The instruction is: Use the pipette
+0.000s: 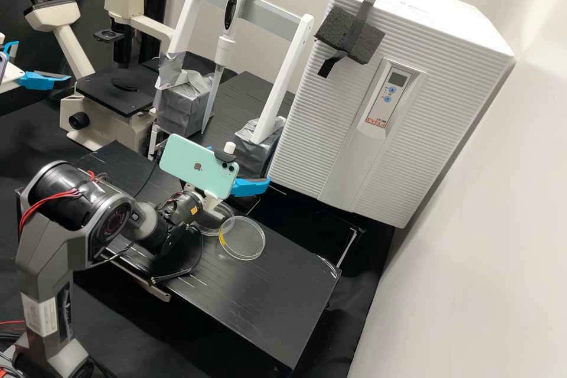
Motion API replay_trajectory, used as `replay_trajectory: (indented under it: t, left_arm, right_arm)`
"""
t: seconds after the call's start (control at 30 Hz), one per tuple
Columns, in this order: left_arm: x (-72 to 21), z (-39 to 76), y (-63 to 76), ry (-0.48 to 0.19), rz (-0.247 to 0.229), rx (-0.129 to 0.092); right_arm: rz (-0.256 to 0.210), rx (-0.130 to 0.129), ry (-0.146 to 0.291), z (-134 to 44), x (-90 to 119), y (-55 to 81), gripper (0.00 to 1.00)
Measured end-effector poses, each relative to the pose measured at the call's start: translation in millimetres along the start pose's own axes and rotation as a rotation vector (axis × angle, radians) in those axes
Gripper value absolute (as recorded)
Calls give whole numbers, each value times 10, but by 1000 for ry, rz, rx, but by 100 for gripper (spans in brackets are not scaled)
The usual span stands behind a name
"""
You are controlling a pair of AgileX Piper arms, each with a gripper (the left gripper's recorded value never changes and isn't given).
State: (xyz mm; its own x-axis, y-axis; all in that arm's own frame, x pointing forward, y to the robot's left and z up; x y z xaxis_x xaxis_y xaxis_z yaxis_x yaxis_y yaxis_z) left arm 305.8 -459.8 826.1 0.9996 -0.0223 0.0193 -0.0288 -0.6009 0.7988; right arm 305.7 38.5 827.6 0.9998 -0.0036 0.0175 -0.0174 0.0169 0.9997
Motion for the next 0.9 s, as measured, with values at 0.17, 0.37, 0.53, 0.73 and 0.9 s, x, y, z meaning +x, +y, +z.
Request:
replay_trajectory:
  t: [0.17,0.37,0.53,0.73,0.9]
  left_arm:
    - [0,0,0,0,0,0]
    - [-2,43,-1,-12,0,-3]
    - [-83,345,133,-122,41,-28]
    - [-297,756,414,-302,128,-60]
    - [-496,991,619,-419,192,-88]
  right_arm:
    - [0,0,0,0,0,0,100]
    - [0,0,0,0,0,0,100]
    - [0,0,0,0,0,0,100]
    - [0,0,0,0,0,0,100]
    - [0,0,0,0,0,0,100]
